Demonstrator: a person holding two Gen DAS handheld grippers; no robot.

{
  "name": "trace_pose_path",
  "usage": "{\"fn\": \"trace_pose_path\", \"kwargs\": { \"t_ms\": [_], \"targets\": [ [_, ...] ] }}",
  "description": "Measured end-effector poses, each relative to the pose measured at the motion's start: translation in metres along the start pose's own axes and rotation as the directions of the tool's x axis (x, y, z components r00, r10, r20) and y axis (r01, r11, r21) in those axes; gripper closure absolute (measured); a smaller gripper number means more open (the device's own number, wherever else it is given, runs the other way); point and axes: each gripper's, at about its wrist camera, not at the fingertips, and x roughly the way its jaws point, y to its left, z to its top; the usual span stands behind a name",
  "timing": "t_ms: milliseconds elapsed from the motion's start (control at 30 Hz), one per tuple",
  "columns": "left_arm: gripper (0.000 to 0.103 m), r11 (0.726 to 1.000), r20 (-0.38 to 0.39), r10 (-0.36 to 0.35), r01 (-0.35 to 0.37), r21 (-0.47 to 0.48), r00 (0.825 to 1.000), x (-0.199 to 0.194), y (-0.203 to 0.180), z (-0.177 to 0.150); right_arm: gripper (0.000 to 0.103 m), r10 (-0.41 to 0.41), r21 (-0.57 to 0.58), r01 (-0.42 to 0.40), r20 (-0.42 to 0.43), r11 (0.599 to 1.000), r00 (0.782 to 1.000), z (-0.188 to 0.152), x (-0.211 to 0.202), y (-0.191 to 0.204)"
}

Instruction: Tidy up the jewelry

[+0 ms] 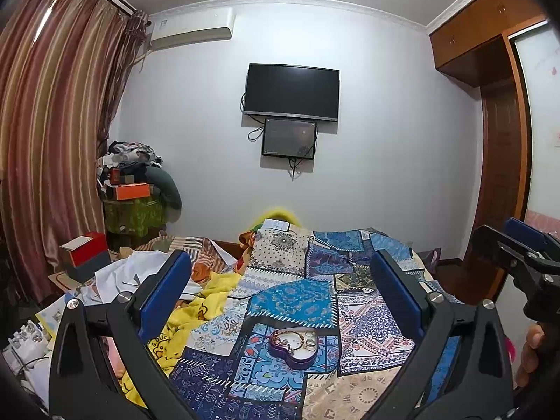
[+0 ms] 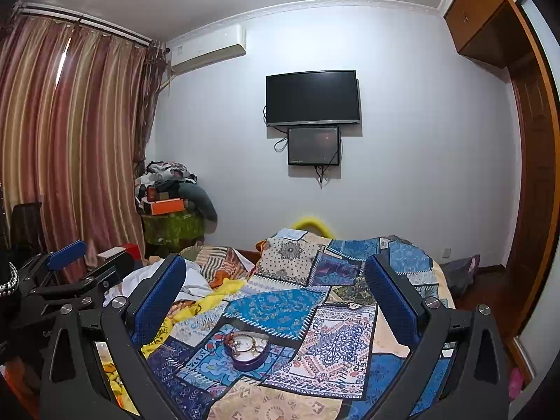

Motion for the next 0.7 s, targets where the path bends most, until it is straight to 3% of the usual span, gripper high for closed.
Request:
{"fn": "trace_pose_path", "kwargs": {
  "t_ms": [700],
  "targets": [
    [0.000,1.000,-0.015,-0.003,0.003,-0.011,1.000,0.0037,0.0033,-0.0007,0.002,0.008,-0.007,-0.008,-0.031,1.000,0.999,-0.0036,-0.0002,0.0017]
  ]
}}
